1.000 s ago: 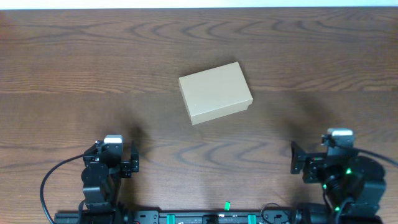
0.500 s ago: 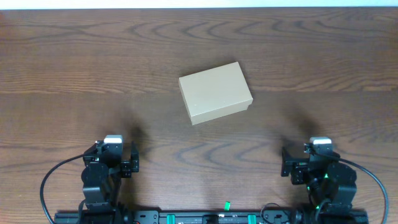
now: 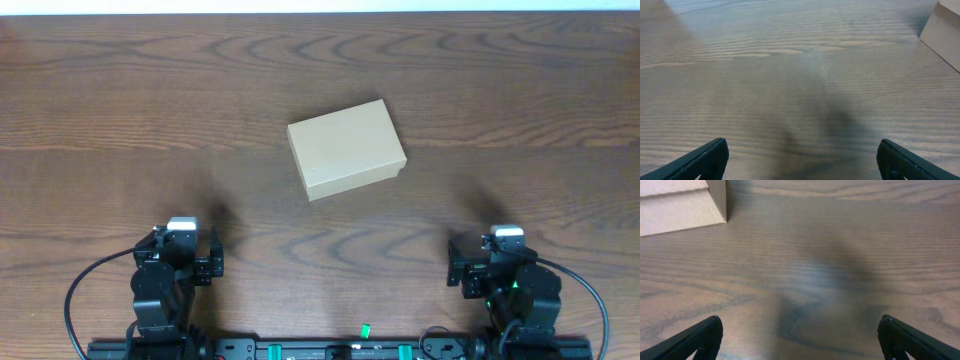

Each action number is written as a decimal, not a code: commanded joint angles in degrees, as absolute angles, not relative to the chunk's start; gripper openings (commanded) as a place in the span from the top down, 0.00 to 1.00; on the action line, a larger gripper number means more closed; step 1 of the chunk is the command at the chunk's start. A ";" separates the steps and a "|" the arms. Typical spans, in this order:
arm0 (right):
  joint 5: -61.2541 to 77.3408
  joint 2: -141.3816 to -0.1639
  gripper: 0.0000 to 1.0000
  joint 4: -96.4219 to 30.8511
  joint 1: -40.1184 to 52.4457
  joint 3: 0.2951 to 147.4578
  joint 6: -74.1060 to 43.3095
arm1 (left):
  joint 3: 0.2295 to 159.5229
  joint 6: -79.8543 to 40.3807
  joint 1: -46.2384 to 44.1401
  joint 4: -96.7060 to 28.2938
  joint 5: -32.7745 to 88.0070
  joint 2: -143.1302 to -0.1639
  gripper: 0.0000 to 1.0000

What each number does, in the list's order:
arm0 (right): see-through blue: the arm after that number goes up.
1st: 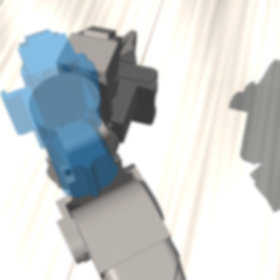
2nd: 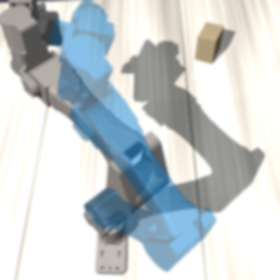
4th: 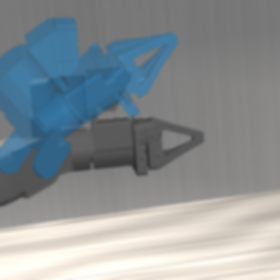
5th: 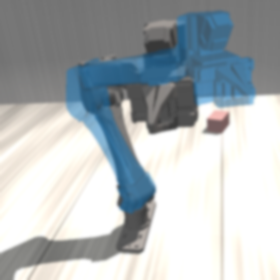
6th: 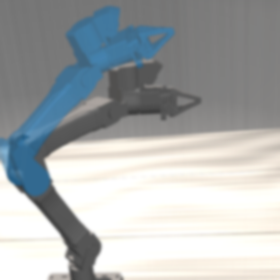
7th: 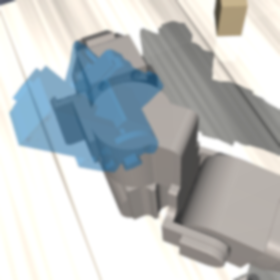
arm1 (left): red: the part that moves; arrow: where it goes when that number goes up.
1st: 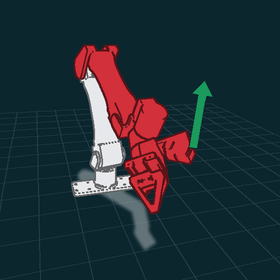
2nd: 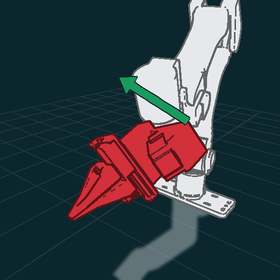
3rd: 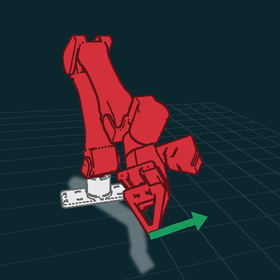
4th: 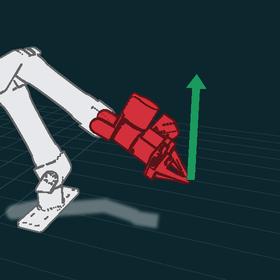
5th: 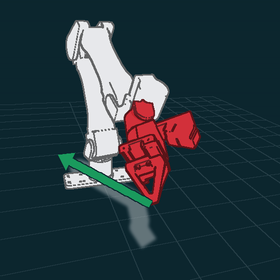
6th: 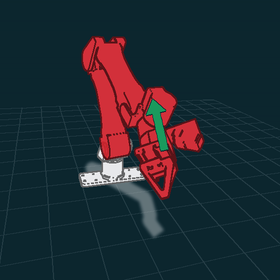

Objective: Pack container

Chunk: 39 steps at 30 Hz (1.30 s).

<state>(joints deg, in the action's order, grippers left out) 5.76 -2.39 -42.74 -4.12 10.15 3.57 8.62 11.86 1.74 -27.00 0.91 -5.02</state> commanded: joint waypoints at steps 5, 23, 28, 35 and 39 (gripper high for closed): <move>6.26 -0.25 0.01 -42.94 -2.72 9.34 2.59 | 7.64 12.23 1.96 -27.18 1.06 -4.49 0.04; 6.24 -0.27 0.01 -42.81 -2.11 9.34 2.61 | 7.64 12.23 1.96 -27.18 1.06 -4.49 0.04; 6.24 -0.27 0.01 -42.81 -2.11 9.34 2.61 | 7.64 12.23 1.96 -27.18 1.04 -4.49 0.04; 6.24 -0.27 0.01 -42.83 -2.11 9.34 2.61 | 7.64 12.23 1.96 -27.18 1.06 -4.49 0.04; 6.24 -0.27 0.01 -42.81 -2.11 9.34 2.61 | 7.64 12.23 1.96 -27.18 1.04 -4.49 0.04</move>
